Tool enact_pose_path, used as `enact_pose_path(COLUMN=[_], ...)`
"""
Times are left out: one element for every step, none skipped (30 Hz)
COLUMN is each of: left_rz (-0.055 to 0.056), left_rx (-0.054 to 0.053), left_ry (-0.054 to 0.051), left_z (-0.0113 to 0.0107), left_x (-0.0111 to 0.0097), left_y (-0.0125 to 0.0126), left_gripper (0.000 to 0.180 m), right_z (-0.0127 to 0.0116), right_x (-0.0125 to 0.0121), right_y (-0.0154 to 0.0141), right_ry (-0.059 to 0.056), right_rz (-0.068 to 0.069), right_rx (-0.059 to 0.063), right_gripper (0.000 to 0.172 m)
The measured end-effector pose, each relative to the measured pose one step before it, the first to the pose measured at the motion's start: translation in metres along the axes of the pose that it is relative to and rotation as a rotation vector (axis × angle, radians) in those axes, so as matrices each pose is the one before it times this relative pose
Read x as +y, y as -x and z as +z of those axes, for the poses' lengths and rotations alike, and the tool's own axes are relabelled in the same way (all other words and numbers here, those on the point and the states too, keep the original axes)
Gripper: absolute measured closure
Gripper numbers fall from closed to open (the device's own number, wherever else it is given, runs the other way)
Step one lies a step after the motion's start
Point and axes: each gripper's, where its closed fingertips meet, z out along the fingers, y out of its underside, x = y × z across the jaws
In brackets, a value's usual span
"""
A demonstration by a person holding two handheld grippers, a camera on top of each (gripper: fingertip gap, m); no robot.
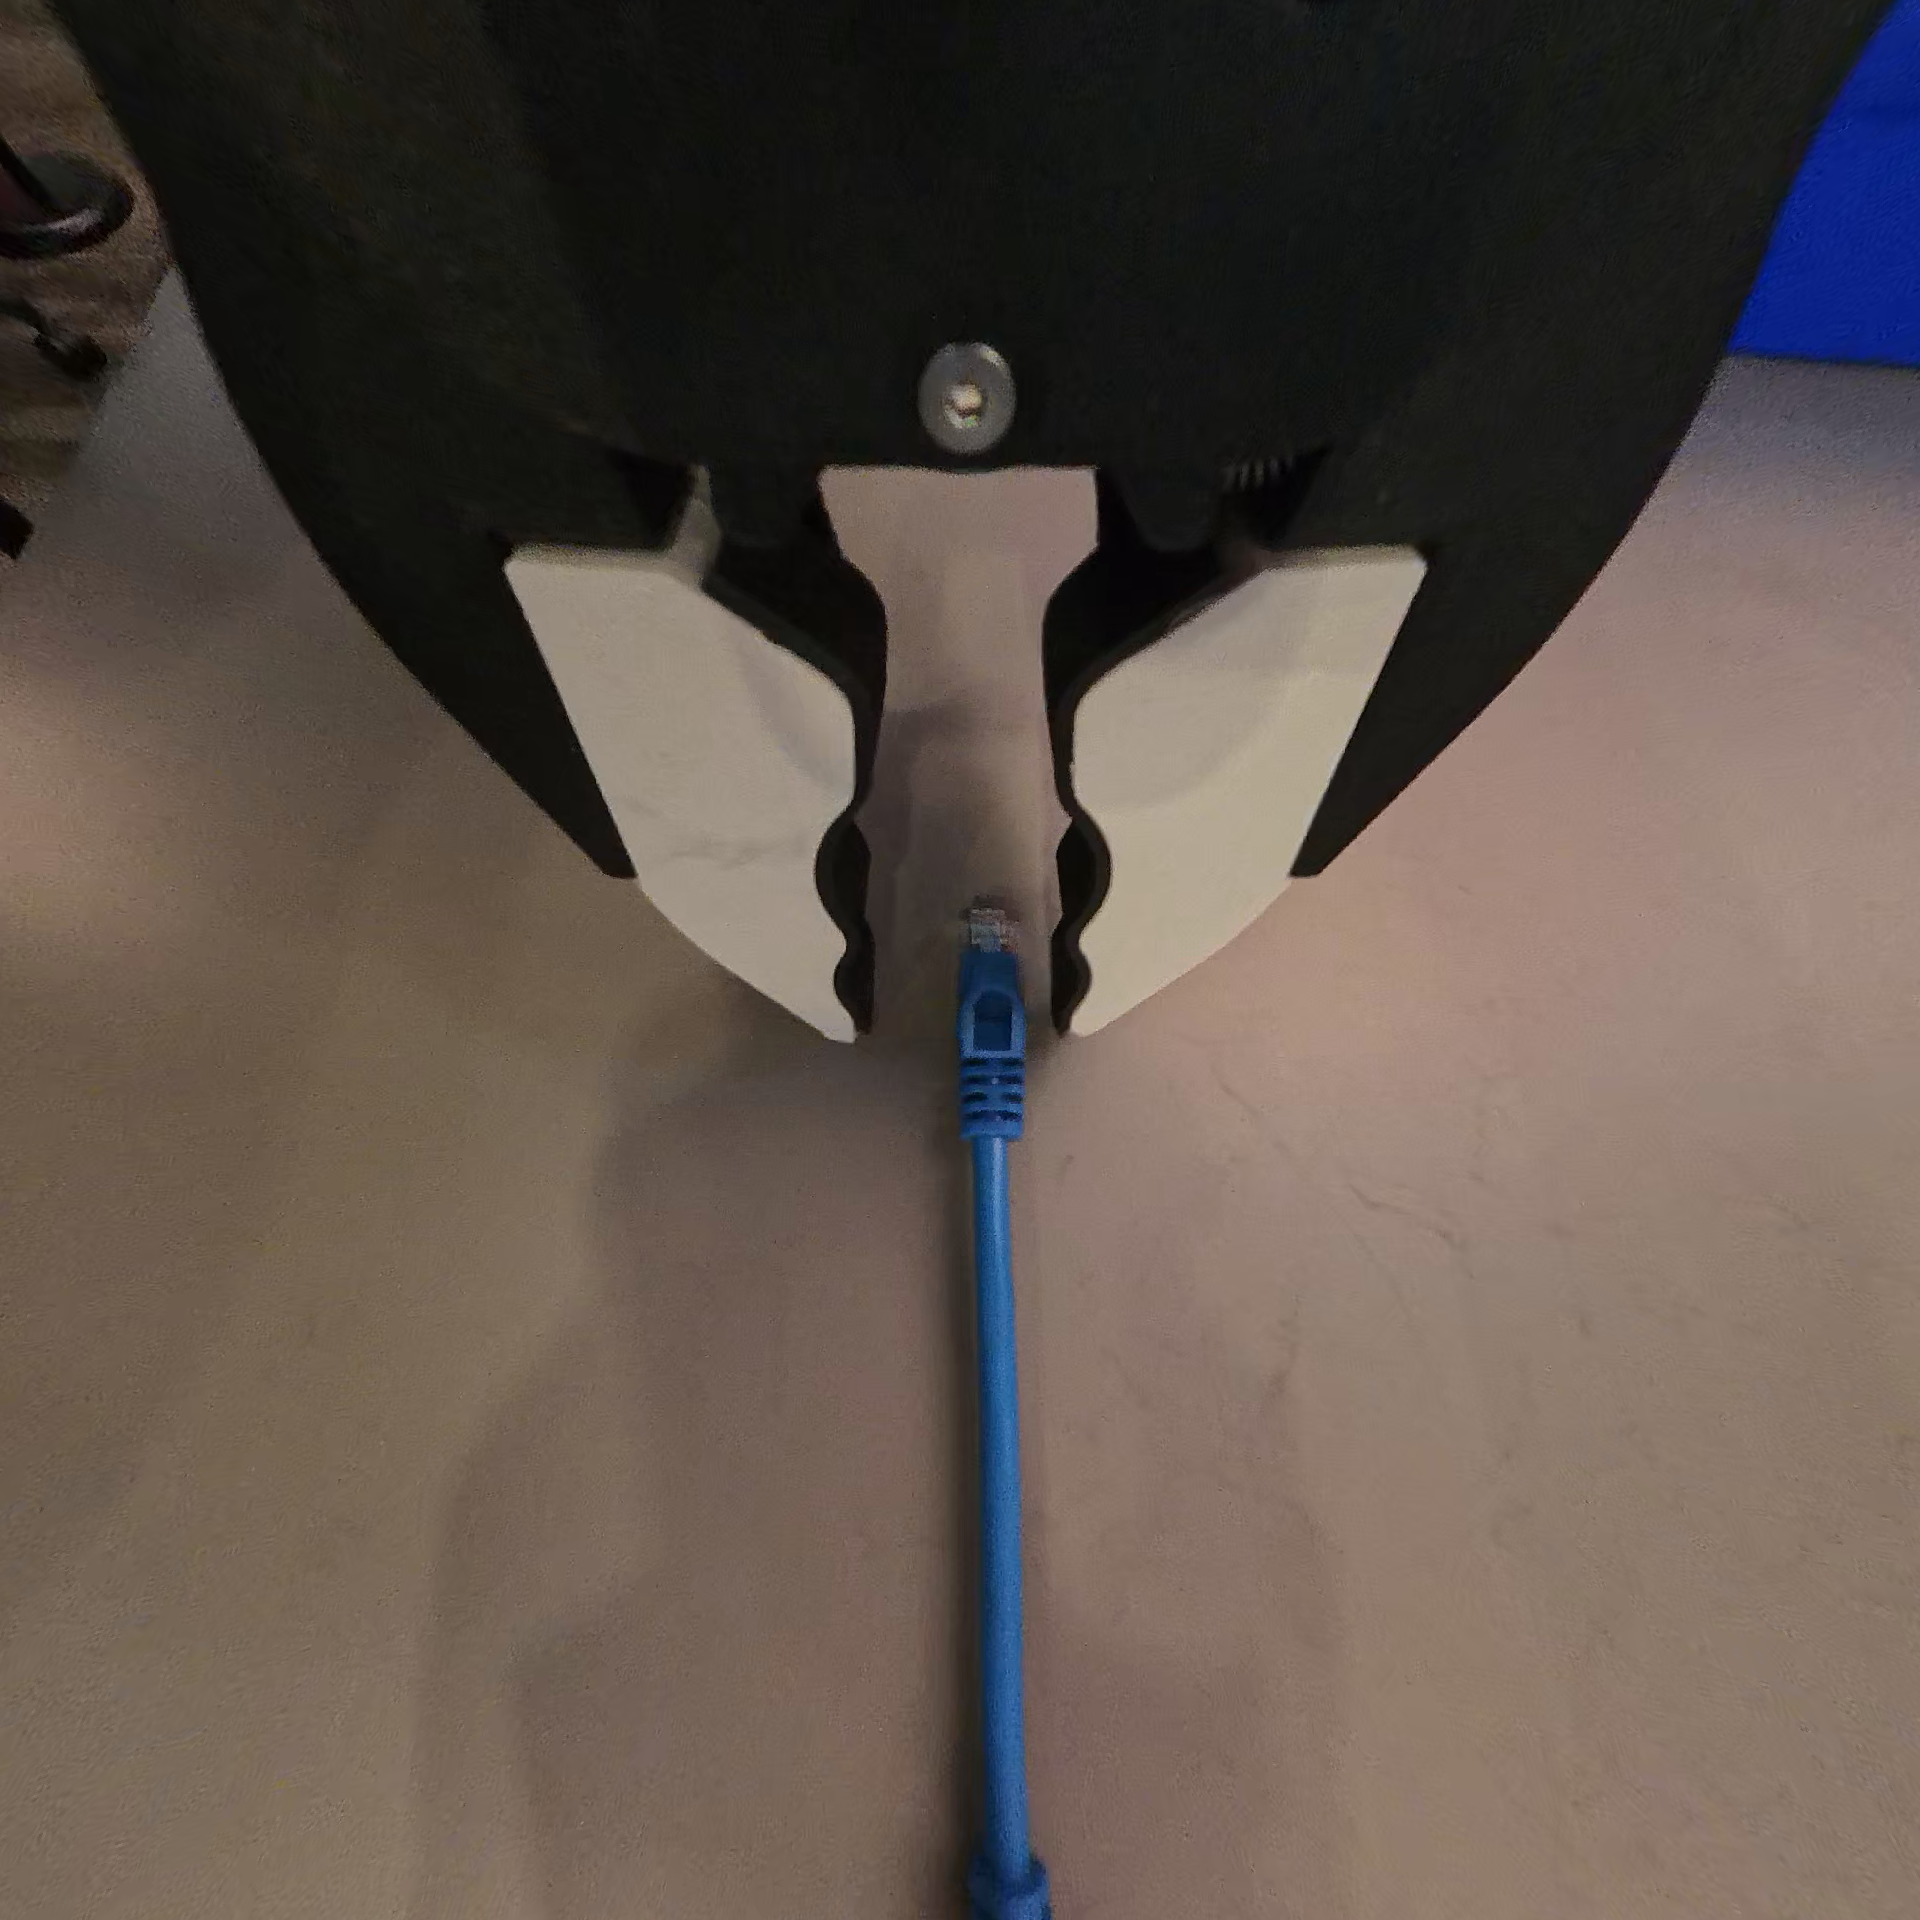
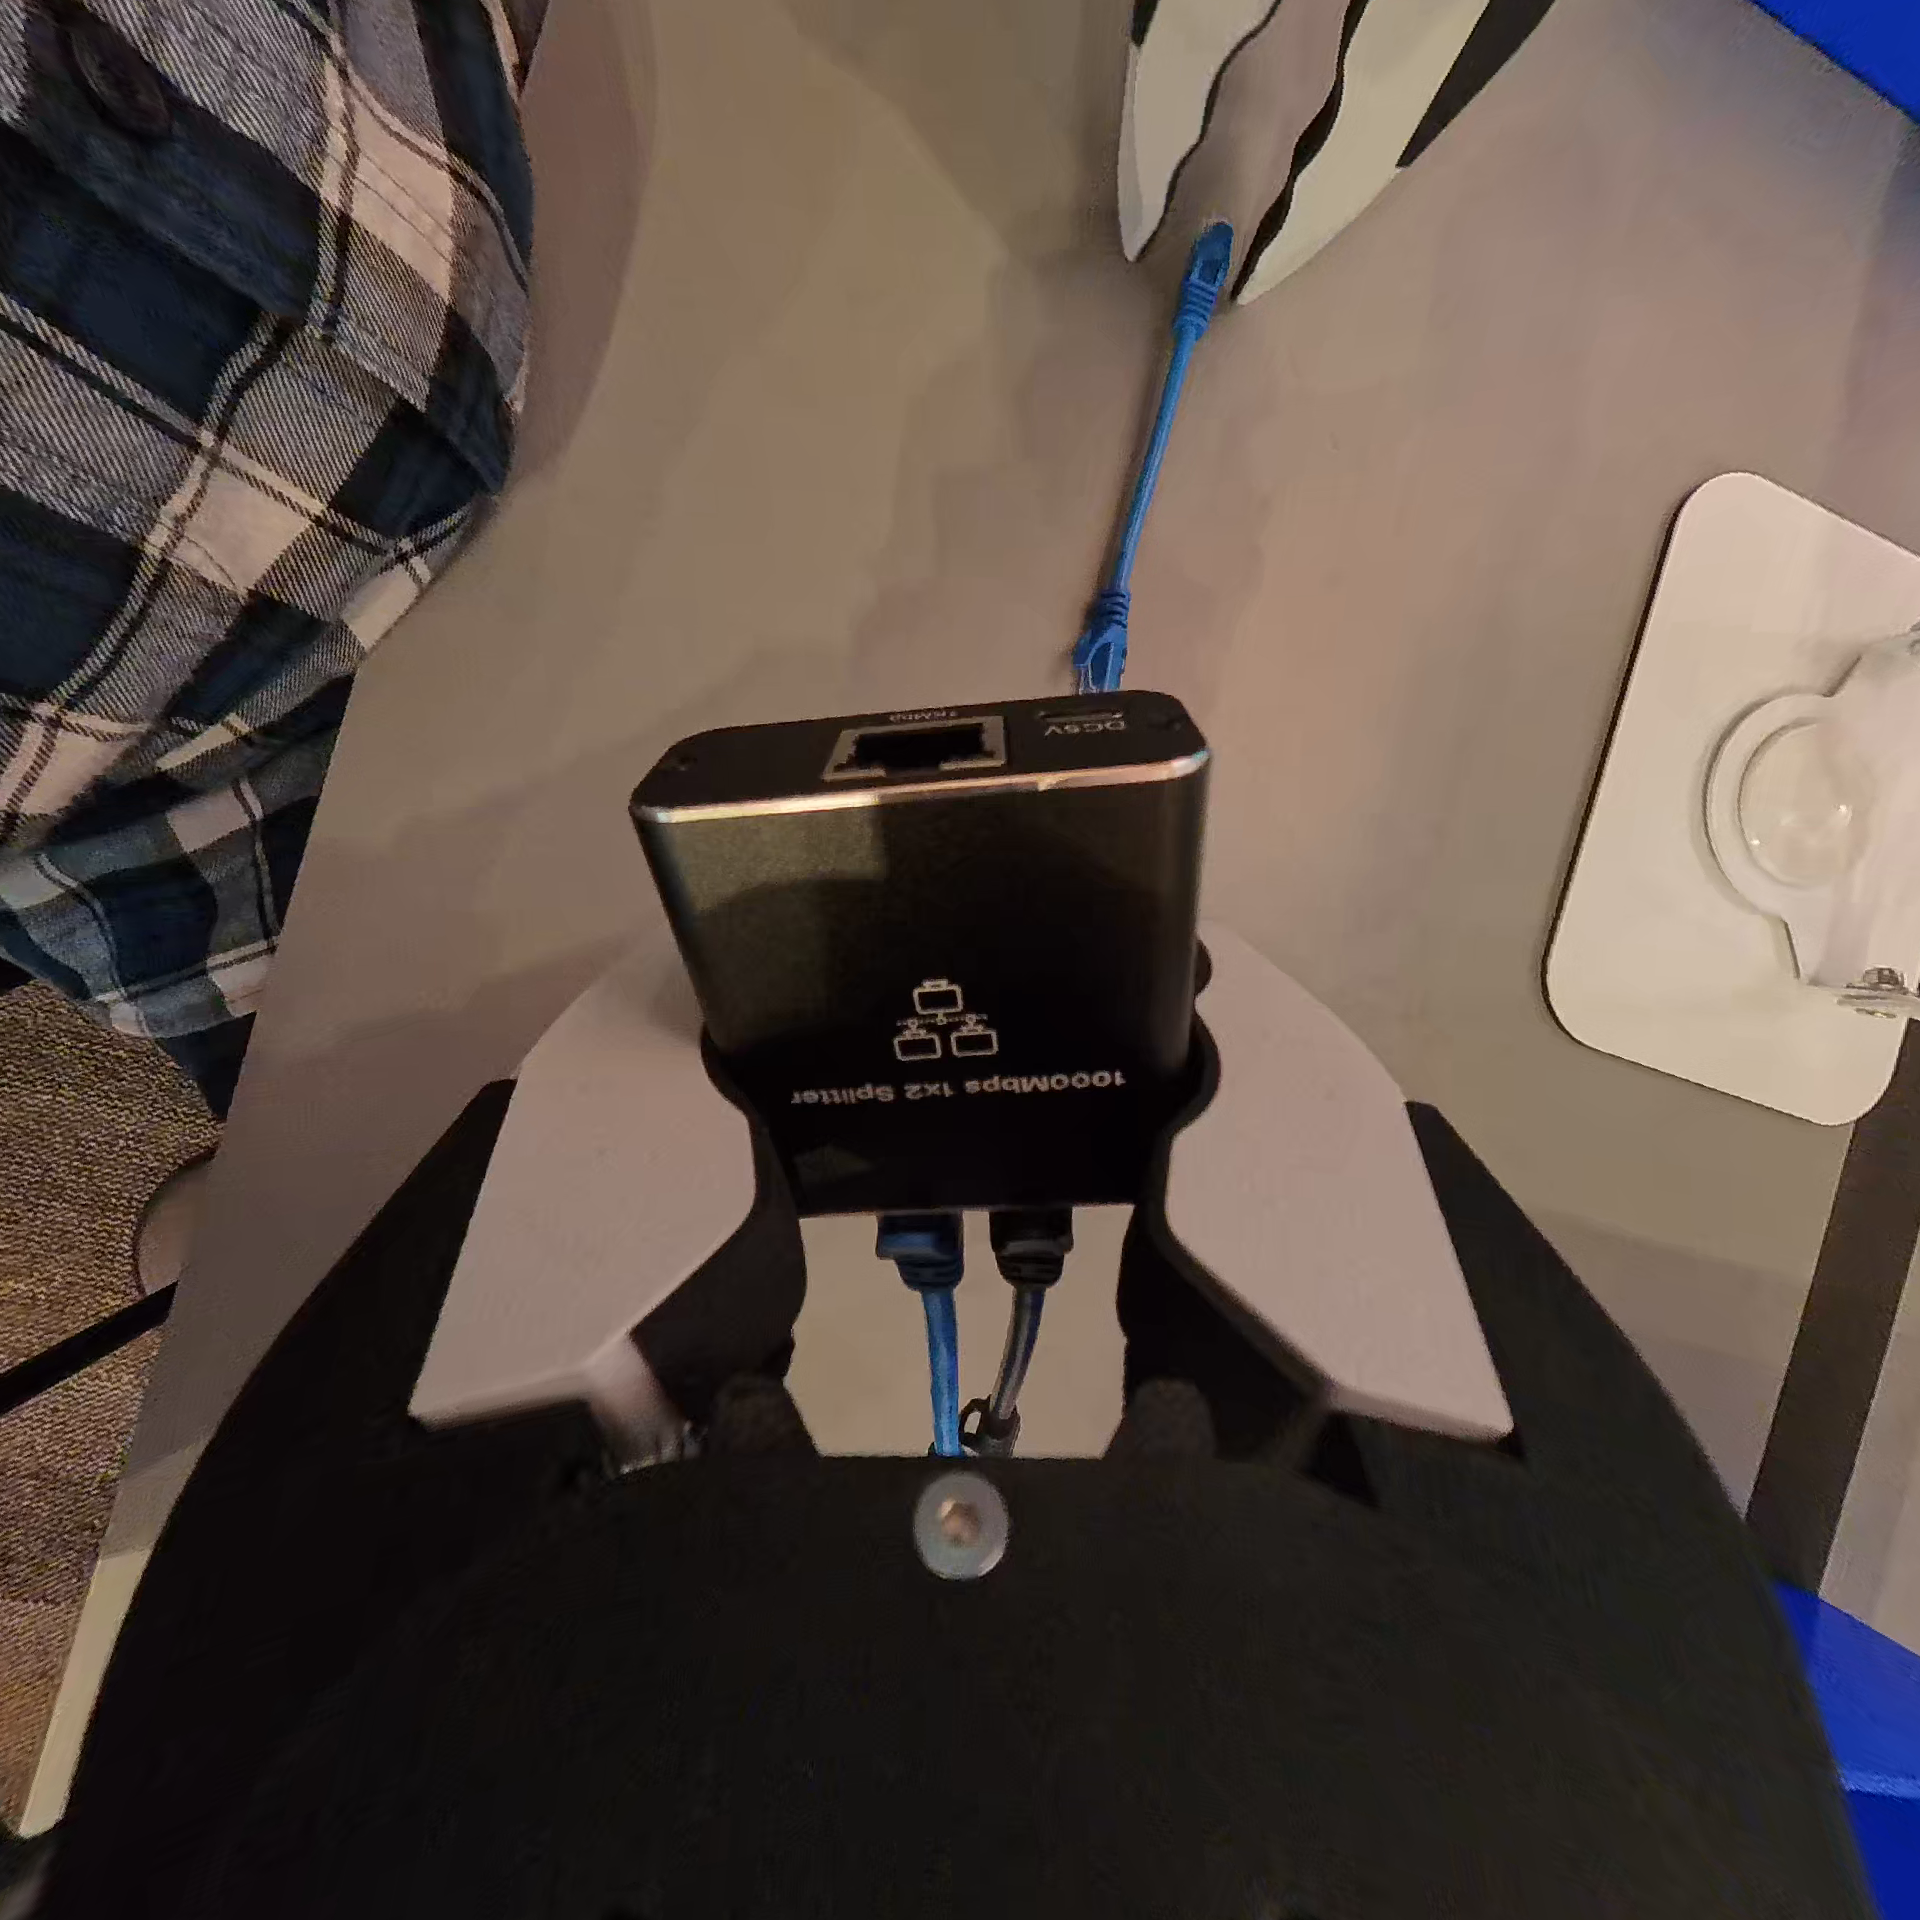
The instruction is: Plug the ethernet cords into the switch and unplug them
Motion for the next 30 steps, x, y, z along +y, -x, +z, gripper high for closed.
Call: enact_pose_path(left_rz=[-0.0083,-0.0107,0.0019,0.0083,0.0040,-0.0029,-0.0052,-0.0017,-0.0027,-0.0084,-0.0115,-0.0131,-0.0111,-0.0111,-0.0094,-0.0065,0.0003,0.0019,0.0101,0.0233,0.0325,0.0303,0.0325,0.0359,0.0259,0.0216,0.0268,0.0252,0.0122,-0.0017], left_rx=[0.0020,0.0021,0.0087,0.0001,-0.0056,0.0023,0.0030,-0.0025,0.0012,0.0046,-0.0151,-0.0263,-0.0009,0.0013,-0.0028,-0.0066,-0.0155,-0.0114,-0.0057,-0.0316,-0.0291,-0.0204,-0.0392,-0.0264,-0.0016,-0.0106,-0.0277,-0.0308,-0.0246,-0.0168], left_ry=[-0.0022,0.0011,0.0033,0.0005,0.0001,0.0030,0.0019,-0.0031,-0.0037,-0.0033,0.0045,0.0122,-0.0110,-0.0382,-0.0426,-0.0248,-0.0219,-0.0280,-0.0143,-0.0073,-0.0127,-0.0160,-0.0123,-0.0005,-0.0044,-0.0045,0.0066,0.0013,-0.0058,-0.0057], left_z=[0.00013,0.00013,0.00003,0.00003,-0.00001,0.00008,0.00011,0.00012,0.00010,0.00002,-0.00049,-0.00156,-0.00321,-0.00423,-0.00317,-0.00050,0.00190,0.00414,0.00617,0.00634,0.00562,0.00488,0.00343,0.00275,0.00246,0.00218,0.00191,0.00123,0.00074,0.00068], left_x=[-0.00044,-0.00014,0.00016,-0.00025,-0.00046,-0.00002,0.00006,-0.00040,-0.00018,0.00007,0.00087,0.00109,-0.00439,-0.01122,-0.01413,-0.01353,-0.01414,-0.01494,-0.01200,-0.00974,-0.00862,-0.00768,-0.00561,-0.00305,-0.00287,-0.00209,0.00002,-0.00019,-0.00081,-0.00040], left_y=[0.00086,0.00081,-0.00101,-0.00057,0.00011,-0.00069,-0.00049,0.00030,0.00008,0.00000,0.00353,0.00566,0.00140,-0.00017,-0.00050,-0.00080,-0.00112,-0.00316,-0.00464,-0.00136,-0.00184,-0.00287,-0.00011,-0.00151,-0.00482,-0.00338,-0.00044,0.00100,0.00139,0.00149], left_gripper=[0.148,0.148,0.150,0.153,0.155,0.157,0.160,0.163,0.166,0.166,0.160,0.155,0.148,0.144,0.143,0.144,0.144,0.146,0.148,0.149,0.150,0.151,0.152,0.154,0.155,0.157,0.157,0.157,0.157,0.157], right_z=[-0.00074,-0.00053,-0.00064,-0.00044,-0.00029,-0.00016,-0.00009,0.00040,0.00068,0.00063,0.00005,0.00005,0.00023,-0.00059,-0.00010,-0.00024,0.00024,0.00033,0.00024,0.00033,-0.00017,-0.00041,-0.00107,-0.00134,-0.00097,-0.00203,-0.00192,-0.00154,-0.00111,-0.00113], right_x=[-0.00084,-0.00011,0.00021,0.00045,0.00038,0.00080,0.00063,0.00015,0.00024,-0.00017,-0.00016,0.00085,0.00087,0.00034,0.00041,0.00056,0.00056,0.00001,-0.00002,-0.00076,-0.00085,-0.00062,-0.00003,0.00077,0.00085,0.00125,0.00123,0.00081,0.00079,0.00091], right_y=[0.00093,0.00036,0.00028,0.00050,0.00010,-0.00013,-0.00027,-0.00022,-0.00018,-0.00030,-0.00036,-0.00056,0.00024,0.00042,0.00050,0.00012,-0.00011,-0.00024,-0.00006,-0.00074,0.00014,0.00070,0.00058,0.00090,0.00071,0.00121,0.00059,0.00100,0.00049,0.00060], right_ry=[-0.0002,-0.0001,-0.0012,-0.0019,-0.0002,0.0005,-0.0014,-0.0019,-0.0004,0.0001,-0.0011,-0.0014,-0.0005,-0.0013,-0.0014,-0.0007,-0.0017,-0.0012,-0.0003,-0.0028,-0.0023,-0.0015,-0.0004,0.0003,-0.0005,-0.0005,-0.0010,-0.0022,-0.0031,-0.0031], right_rz=[0.0012,0.0008,0.0018,0.0021,0.0008,0.0010,0.0011,0.0000,-0.0011,-0.0001,0.0014,0.0003,0.0007,0.0010,0.0017,0.0015,0.0016,0.0008,0.0008,0.0012,0.0006,-0.0002,0.0017,0.0007,0.0017,0.0028,0.0023,0.0016,0.0015,0.0009], right_rx=[0.0007,0.0025,-0.0001,-0.0013,0.0020,0.0027,-0.0001,0.0007,0.0009,0.0005,0.0004,0.0004,0.0010,0.0024,-0.0004,0.0000,0.0015,0.0027,0.0011,0.0015,0.0024,0.0014,0.0007,0.0025,0.0018,0.0013,0.0020,0.0025,0.0038,0.0041], right_gripper=[0.094,0.094,0.095,0.095,0.094,0.094,0.094,0.094,0.094,0.094,0.094,0.094,0.094,0.094,0.094,0.094,0.094,0.095,0.095,0.094,0.095,0.094,0.095,0.094,0.094,0.094,0.094,0.094,0.094,0.094])
